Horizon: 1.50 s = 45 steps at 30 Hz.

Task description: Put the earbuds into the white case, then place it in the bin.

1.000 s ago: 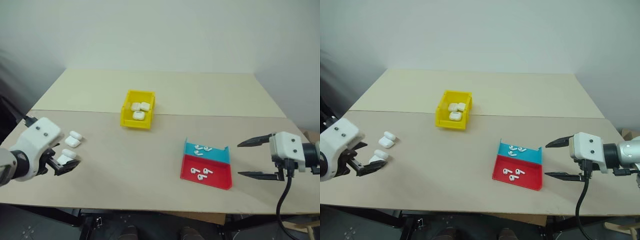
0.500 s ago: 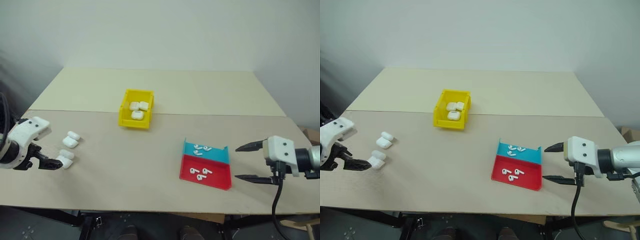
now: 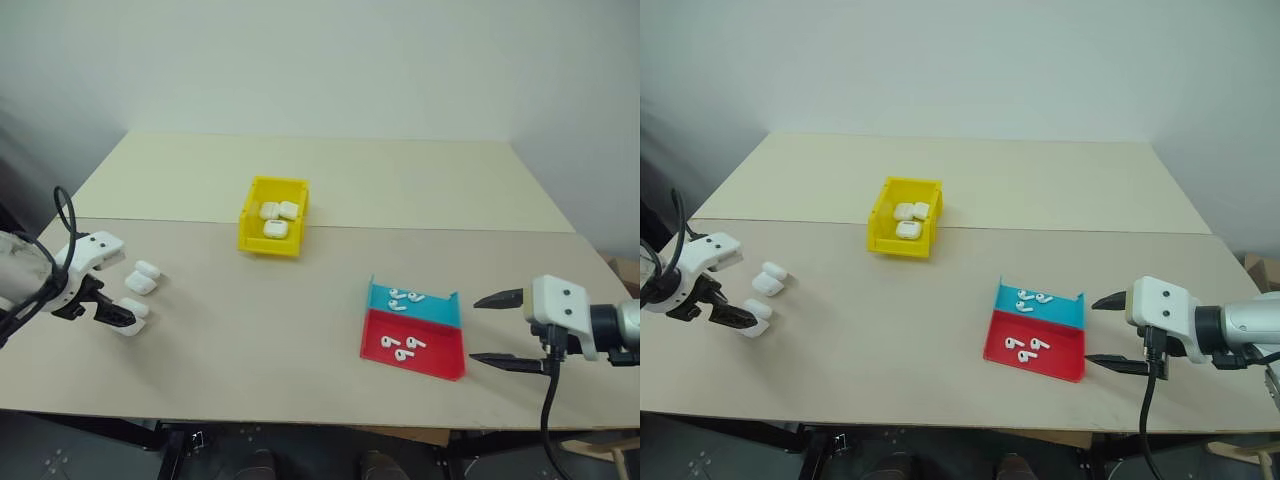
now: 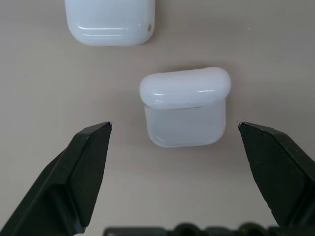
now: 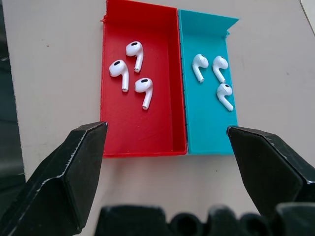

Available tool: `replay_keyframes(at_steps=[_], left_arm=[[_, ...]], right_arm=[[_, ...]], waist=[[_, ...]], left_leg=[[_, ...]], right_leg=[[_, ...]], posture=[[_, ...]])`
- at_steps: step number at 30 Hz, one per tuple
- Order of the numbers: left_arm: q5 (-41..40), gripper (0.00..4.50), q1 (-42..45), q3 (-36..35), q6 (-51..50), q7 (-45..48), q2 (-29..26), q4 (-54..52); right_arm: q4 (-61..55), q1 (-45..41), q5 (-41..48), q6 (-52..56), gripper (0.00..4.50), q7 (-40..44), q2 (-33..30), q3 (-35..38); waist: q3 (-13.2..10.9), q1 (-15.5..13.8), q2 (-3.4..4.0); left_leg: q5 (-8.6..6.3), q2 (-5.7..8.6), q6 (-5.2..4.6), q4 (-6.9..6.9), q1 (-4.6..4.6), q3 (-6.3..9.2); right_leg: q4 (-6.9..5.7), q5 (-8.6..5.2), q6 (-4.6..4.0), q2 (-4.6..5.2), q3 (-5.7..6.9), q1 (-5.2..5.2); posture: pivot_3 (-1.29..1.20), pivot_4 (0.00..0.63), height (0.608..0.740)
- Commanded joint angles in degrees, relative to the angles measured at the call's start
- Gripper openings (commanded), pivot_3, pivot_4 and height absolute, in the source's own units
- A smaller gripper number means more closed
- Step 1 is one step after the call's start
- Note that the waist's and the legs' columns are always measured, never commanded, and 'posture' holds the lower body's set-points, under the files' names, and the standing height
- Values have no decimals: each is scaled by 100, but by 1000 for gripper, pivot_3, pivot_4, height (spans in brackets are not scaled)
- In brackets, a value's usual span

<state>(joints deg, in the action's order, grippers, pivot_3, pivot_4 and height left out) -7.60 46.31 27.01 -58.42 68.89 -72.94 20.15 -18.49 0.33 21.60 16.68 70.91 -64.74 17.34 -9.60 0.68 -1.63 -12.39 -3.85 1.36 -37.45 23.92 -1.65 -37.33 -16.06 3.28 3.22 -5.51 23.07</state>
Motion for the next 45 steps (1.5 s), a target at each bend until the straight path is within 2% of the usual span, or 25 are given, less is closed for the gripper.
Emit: replay_keyframes(at_steps=[1, 14, 26, 29, 31, 33, 40, 45], left_arm=[[322, 4500, 134, 60, 59, 307, 31, 192], [661, 4500, 75, 3, -204, 294, 530, 368], [832, 4500, 20, -2, -236, 259, 675, 383], [891, 3951, 23, -14, -241, 248, 660, 357], [926, 3250, -9, -11, -158, 276, 621, 312], [933, 2765, 2, -22, -192, 278, 627, 317], [904, 2766, -330, -515, 60, -147, 468, -353], [451, 2766, -739, -1582, 122, -370, 359, -1814]], right_arm=[[-224, 47, 69, 113, 4487, -64, -60, 323], [-234, 38, -74, 129, 4487, -256, -46, 239], [-260, 37, -248, 163, 4487, -353, -41, 145], [-265, 15, -256, 133, 4500, -387, -17, 115], [-251, 6, -290, 77, 4500, -432, 10, 79], [-254, 4, -299, 99, 4500, -450, 9, 43], [-235, -19, -345, 20, 4500, -499, 44, 9], [-270, -19, -313, 61, 4500, -359, -139, 199]], waist=[[0, 1, 0], [0, 0, -3], [0, 6, -3], [0, 7, -3], [0, 6, -3], [0, 5, -3], [0, 12, -3], [-1, -2, -9]], left_leg=[[0, 0, 0, -3, 0, 0], [-1, 0, -1, -32, 0, 7], [-1, 0, -1, -34, 1, 8], [-1, 0, -1, -34, 1, 8], [-1, 0, -1, -34, 1, 8], [-1, 0, -1, -34, 1, 8], [-1, 0, -1, -34, 2, 8], [-1, -1, -1, -39, 10, 10]], right_leg=[[-4, 0, 0, 0, 0, 1], [-36, -4, 6, 0, 1, -2], [-39, -4, 6, 0, 0, 0], [-40, -4, 6, 0, 1, -1], [-40, -4, 6, 0, 0, -1], [-40, -4, 6, 0, 1, 0], [-40, -4, 6, 1, 0, 0], [-41, -3, 6, 1, 2, 4]], posture=[[0, 150, 740], [0, 150, 740], [0, 150, 740], [0, 150, 740], [0, 150, 740], [0, 150, 740], [0, 150, 740], [0, 150, 740]])
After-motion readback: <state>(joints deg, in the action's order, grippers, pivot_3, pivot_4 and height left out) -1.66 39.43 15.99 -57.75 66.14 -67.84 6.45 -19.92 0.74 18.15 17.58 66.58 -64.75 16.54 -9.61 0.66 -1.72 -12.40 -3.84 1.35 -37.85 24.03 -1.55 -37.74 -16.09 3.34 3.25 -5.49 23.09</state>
